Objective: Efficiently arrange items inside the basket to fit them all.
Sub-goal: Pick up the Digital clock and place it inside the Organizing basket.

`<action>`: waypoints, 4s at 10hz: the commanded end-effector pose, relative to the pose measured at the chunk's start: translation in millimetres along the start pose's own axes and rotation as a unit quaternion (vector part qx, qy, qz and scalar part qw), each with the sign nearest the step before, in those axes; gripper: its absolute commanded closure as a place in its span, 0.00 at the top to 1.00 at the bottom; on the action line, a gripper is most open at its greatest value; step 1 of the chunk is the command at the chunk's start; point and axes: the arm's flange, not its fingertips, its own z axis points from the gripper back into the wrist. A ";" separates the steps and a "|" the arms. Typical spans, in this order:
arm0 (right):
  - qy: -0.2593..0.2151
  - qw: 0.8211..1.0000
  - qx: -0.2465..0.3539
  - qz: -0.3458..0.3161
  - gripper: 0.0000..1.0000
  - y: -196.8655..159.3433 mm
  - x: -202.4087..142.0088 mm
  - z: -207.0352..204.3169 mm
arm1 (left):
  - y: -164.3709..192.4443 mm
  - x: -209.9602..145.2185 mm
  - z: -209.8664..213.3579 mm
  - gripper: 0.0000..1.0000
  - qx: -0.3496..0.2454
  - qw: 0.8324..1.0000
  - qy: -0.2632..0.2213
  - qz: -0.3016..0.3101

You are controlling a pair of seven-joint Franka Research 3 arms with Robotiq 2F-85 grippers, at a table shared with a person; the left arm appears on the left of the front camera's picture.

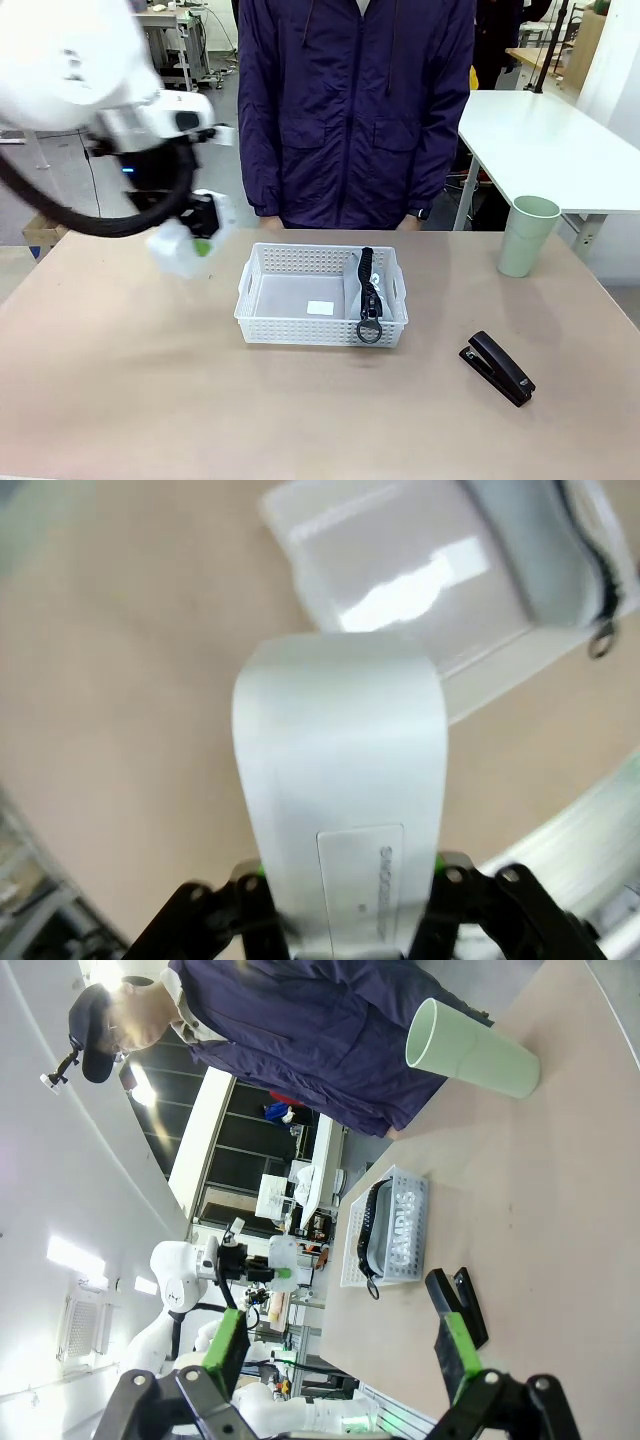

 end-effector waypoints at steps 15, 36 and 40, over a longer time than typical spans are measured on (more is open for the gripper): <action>-0.009 1.000 0.011 0.014 1.00 1.8 2.4 -1.7 | -91.9 106.6 -139.5 0.51 0.045 0.986 0.036 -0.158; -0.009 1.000 0.011 0.014 1.00 1.8 2.4 -1.7 | -64.5 56.3 -133.1 1.00 -0.035 0.976 -0.045 -0.210; -0.009 1.000 0.011 0.014 1.00 1.8 2.4 -1.7 | -25.3 -0.6 -23.7 1.00 -0.078 0.973 -0.177 -0.128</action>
